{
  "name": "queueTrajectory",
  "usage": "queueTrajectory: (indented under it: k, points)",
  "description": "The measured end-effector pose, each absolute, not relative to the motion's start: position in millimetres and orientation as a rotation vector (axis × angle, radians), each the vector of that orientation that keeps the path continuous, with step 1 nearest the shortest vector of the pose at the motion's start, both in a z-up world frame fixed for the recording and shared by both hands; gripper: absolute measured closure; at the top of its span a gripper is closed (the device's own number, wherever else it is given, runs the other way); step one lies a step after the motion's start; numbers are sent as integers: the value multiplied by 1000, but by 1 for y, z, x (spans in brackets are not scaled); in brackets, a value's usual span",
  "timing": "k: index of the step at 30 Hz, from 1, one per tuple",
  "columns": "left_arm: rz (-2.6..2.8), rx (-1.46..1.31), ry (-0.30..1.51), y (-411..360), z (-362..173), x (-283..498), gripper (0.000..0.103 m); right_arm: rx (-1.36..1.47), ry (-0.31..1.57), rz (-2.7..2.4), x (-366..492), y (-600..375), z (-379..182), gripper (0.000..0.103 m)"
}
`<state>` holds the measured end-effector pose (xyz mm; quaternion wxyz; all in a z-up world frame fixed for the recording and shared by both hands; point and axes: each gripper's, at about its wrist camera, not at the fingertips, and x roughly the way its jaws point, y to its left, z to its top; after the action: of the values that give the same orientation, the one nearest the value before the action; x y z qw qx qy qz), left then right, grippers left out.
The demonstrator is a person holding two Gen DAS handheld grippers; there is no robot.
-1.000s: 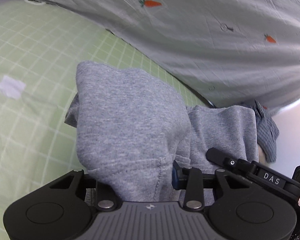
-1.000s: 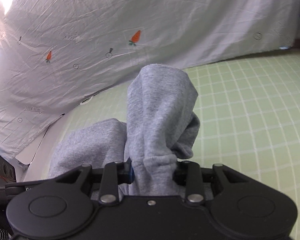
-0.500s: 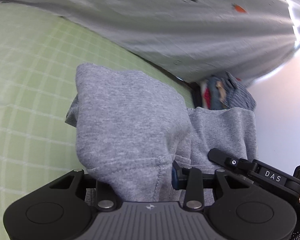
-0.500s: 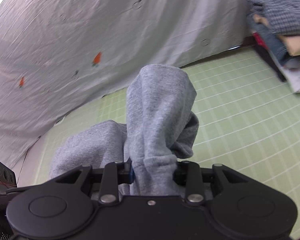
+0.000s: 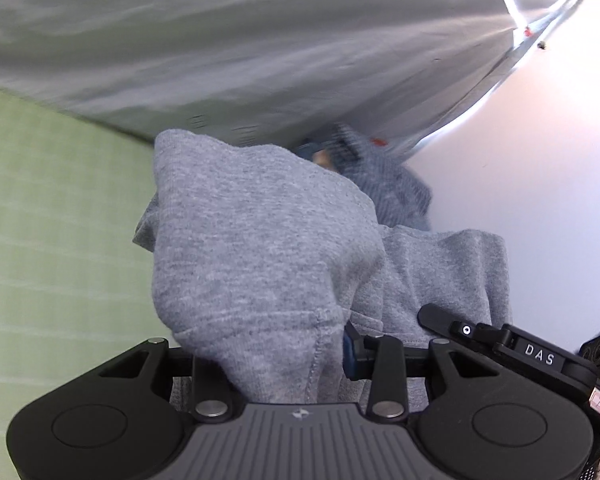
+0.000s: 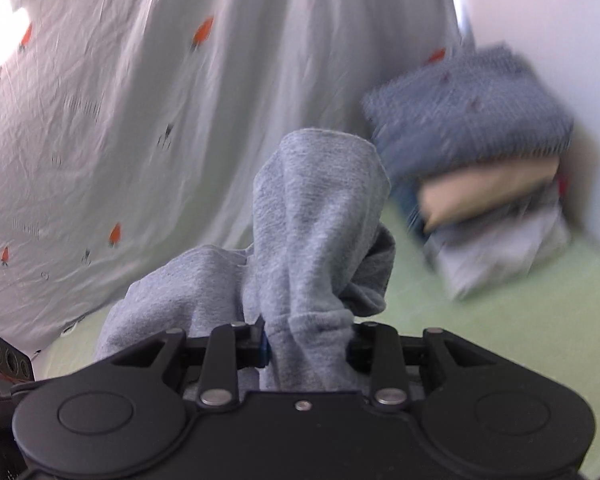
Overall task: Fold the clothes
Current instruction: 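Carry the folded hoodie with both grippers onto the clothes stack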
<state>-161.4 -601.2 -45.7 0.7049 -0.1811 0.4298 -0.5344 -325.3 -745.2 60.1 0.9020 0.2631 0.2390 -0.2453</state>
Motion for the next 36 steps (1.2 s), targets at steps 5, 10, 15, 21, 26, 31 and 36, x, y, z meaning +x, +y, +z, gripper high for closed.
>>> queueTrajectory:
  k: [5,10,15,21,26,31,36]
  points:
    - [-1266,-450,835,-696,1,-195,64,473,409,-491,-366,-846,97,74]
    - [-1338,-472,701,-781,66,-193,63,409,284,-475,-386,-942,149,74]
    - [-1085,-311,627,-900,88,-141,46,211,259,-587,-352,-1057,158,35]
    - [-882,-218,601,-959,54,-103,32,-20,305,-755,-290,-1099,105,27]
    - [-791,-190,657,-988,6,-72,29,28,306,-667,-246,-1116,44,22]
    - [-752,-229,703,-995,-26,-52,16,49,314,-606,-213,-1130,10,13]
    - [-760,-222,686,-996,-27,-52,16,42,309,-589,-201,-1138,10,10]
